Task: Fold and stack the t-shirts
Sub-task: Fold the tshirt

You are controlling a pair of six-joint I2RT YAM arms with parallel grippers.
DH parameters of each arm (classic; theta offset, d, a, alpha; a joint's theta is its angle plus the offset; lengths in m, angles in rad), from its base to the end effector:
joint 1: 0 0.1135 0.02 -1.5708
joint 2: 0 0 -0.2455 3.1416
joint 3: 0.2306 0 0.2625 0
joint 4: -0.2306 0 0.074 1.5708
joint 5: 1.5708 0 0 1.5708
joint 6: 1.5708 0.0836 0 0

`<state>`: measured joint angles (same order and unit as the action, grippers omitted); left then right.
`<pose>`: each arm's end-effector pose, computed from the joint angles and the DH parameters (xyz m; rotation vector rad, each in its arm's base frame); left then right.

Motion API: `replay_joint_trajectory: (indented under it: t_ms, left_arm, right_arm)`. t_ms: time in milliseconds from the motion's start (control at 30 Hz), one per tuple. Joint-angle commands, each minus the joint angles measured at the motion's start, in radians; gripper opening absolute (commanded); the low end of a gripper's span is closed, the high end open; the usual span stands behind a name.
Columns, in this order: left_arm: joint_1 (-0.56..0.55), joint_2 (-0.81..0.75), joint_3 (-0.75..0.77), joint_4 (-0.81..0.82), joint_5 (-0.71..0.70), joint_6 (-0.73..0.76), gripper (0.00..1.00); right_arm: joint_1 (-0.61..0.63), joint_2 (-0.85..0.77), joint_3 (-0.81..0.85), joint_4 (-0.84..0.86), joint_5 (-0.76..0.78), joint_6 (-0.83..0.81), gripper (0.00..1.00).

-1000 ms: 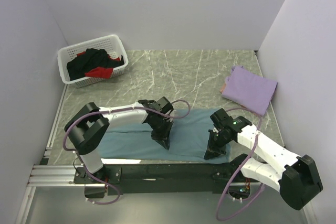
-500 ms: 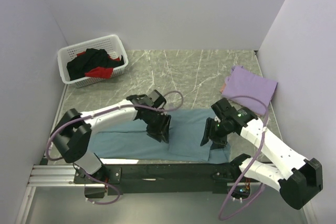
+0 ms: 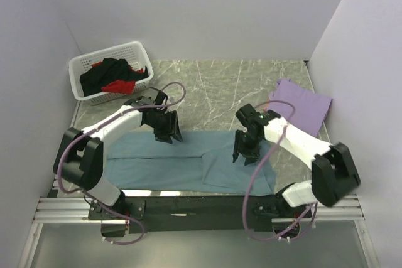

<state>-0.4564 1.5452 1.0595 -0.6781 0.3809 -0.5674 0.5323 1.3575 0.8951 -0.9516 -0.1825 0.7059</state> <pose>0.2805 -0.1723 0.1535 -0.0452 2.8745 -0.7732 0.2059 0.1389 0.1388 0.2464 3.0879 0.3721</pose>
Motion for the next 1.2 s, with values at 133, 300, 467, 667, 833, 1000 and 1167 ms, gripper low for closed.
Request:
replay_joint_trajectory:
  t_ms: [133, 300, 467, 667, 833, 1000, 1167]
  left_arm:
    - [0.045, 0.096, -0.036, 0.049, -0.054, 0.037, 0.53]
    - [0.088, 0.165, -0.059, 0.037, -0.094, 0.02, 0.52]
    - [0.107, 0.179, -0.078, 0.049, -0.125, -0.002, 0.52]
    - [0.113, 0.151, -0.04, 0.066, -0.154, 0.001, 0.53]
    - [0.125, 0.128, 0.022, 0.057, -0.174, 0.0, 0.53]
    - [0.159, 0.096, 0.057, 0.04, -0.203, -0.003, 0.54]
    - [0.215, 0.05, 0.027, 0.045, -0.211, 0.006, 0.55]
  right_arm:
    - [0.005, 0.244, 0.229, 0.106, 0.204, -0.034, 0.54]
    - [0.005, 0.397, 0.304, 0.114, 0.262, -0.055, 0.54]
    - [0.005, 0.508, 0.392, 0.109, 0.301, -0.08, 0.54]
    - [-0.005, 0.635, 0.54, 0.103, 0.324, -0.1, 0.55]
    - [-0.031, 0.745, 0.706, 0.083, 0.319, -0.111, 0.55]
    - [-0.067, 0.876, 0.885, 0.045, 0.304, -0.123, 0.55]
    - [-0.087, 1.0, 1.146, -0.012, 0.288, -0.141, 0.55]
